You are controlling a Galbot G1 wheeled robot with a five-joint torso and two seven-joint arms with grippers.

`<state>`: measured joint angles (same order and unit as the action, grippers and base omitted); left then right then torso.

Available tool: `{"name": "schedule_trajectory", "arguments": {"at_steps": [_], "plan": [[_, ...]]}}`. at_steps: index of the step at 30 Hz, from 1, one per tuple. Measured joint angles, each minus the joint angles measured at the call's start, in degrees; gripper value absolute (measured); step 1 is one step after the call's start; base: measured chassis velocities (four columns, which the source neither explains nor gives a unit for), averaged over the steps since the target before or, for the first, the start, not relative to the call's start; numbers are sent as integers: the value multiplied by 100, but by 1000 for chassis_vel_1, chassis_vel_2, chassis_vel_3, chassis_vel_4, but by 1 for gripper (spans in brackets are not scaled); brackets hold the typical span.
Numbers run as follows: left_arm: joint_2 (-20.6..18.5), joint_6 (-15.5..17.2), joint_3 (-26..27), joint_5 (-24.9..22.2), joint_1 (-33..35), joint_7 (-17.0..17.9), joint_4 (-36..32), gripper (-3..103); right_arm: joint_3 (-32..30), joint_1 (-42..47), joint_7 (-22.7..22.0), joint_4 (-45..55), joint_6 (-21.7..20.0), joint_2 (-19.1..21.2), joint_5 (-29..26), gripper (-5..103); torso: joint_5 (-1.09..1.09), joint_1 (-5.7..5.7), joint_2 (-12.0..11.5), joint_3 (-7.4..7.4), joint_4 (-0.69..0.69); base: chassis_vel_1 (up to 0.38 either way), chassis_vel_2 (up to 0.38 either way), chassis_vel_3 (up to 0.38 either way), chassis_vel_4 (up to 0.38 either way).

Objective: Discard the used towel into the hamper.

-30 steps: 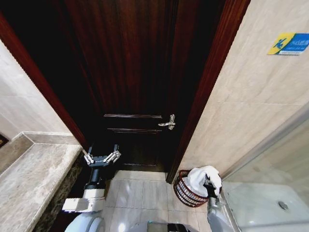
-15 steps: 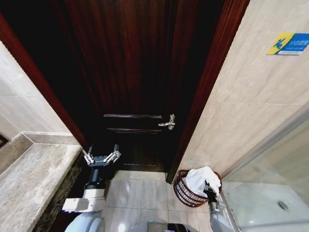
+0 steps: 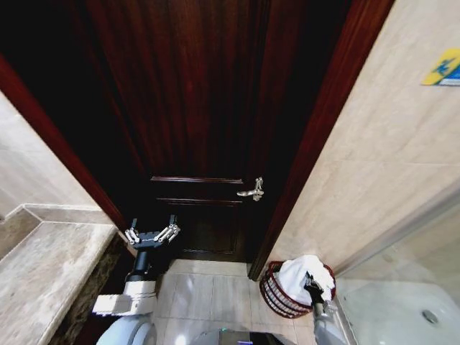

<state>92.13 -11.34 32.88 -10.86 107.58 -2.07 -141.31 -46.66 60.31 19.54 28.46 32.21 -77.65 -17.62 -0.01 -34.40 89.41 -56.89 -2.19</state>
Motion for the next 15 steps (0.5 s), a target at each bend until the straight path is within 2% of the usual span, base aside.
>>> {"name": "schedule_trajectory", "arguments": {"at_steps": [4,8,13,15], "plan": [[0,0,0,0,1,0,0,100,-8,-95,0,-223,-267,88,96,2,1,8,3,3,0,0,0,0,0],[0,0,0,0,1,0,0,100,-8,-304,104,-670,-726,224,133,2,2,8,3,3,1,0,0,0,0],[0,0,0,0,1,0,0,100,-9,-535,234,-978,-1034,312,138,2,2,4,2,1,0,0,0,0,0],[0,0,0,0,1,0,0,100,-9,-684,289,-1073,-1393,376,299,2,2,3,2,1,0,0,0,0,0]]}}
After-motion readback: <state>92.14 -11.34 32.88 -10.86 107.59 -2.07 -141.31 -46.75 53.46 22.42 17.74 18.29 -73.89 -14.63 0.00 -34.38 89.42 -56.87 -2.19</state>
